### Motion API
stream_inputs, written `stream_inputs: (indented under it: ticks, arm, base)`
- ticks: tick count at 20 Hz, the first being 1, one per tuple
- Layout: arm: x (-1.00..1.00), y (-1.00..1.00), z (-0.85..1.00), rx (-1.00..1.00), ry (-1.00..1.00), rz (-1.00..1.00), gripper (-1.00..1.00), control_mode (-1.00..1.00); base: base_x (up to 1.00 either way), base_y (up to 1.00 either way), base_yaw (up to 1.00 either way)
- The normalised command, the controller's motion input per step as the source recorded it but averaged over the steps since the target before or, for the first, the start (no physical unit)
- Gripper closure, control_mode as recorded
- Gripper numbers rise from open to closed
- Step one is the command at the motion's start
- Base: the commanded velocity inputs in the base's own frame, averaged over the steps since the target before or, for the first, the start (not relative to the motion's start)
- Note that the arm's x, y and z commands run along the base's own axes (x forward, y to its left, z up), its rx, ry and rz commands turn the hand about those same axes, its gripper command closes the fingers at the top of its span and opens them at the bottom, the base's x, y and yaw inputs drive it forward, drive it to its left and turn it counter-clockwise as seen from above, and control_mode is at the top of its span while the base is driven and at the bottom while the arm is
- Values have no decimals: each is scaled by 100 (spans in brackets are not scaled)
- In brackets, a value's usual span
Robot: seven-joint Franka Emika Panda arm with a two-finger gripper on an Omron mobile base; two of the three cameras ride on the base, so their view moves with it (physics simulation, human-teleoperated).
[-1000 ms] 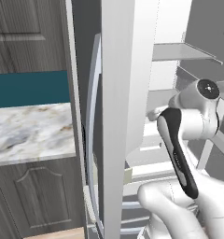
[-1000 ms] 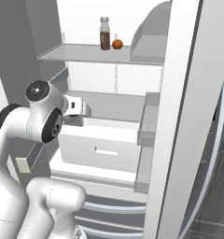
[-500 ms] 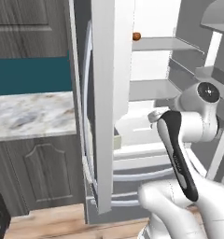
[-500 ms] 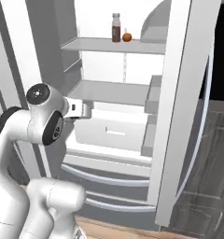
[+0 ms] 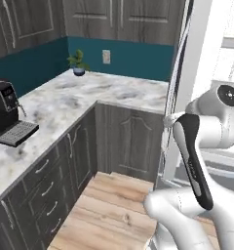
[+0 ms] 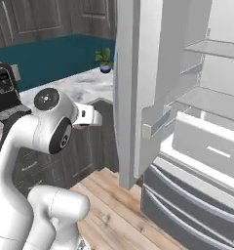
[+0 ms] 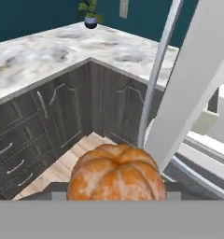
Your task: Pick the two tangerines from the fridge and place them on the plate next to the blender to make a fruit smoothie.
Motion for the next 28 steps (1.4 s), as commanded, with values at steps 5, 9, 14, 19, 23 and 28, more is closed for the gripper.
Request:
stream_inputs:
  ticks: [5, 9, 14, 19, 23, 28]
  arm:
    - [0, 0, 0, 0, 0, 0, 100, 100]
    - [0, 0, 0, 0, 0, 0, 100, 100]
    - [0, 0, 0, 0, 0, 0, 100, 100]
    - [0, 0, 0, 0, 0, 0, 100, 100]
    - [0, 0, 0, 0, 0, 0, 100, 100]
    - [0, 0, 0, 0, 0, 0, 100, 100]
  base:
    - [-26, 10, 100]
    - [-14, 1, 100]
    - [-11, 0, 100]
    - [-9, 0, 100]
    - [-8, 0, 100]
    - [-4, 0, 100]
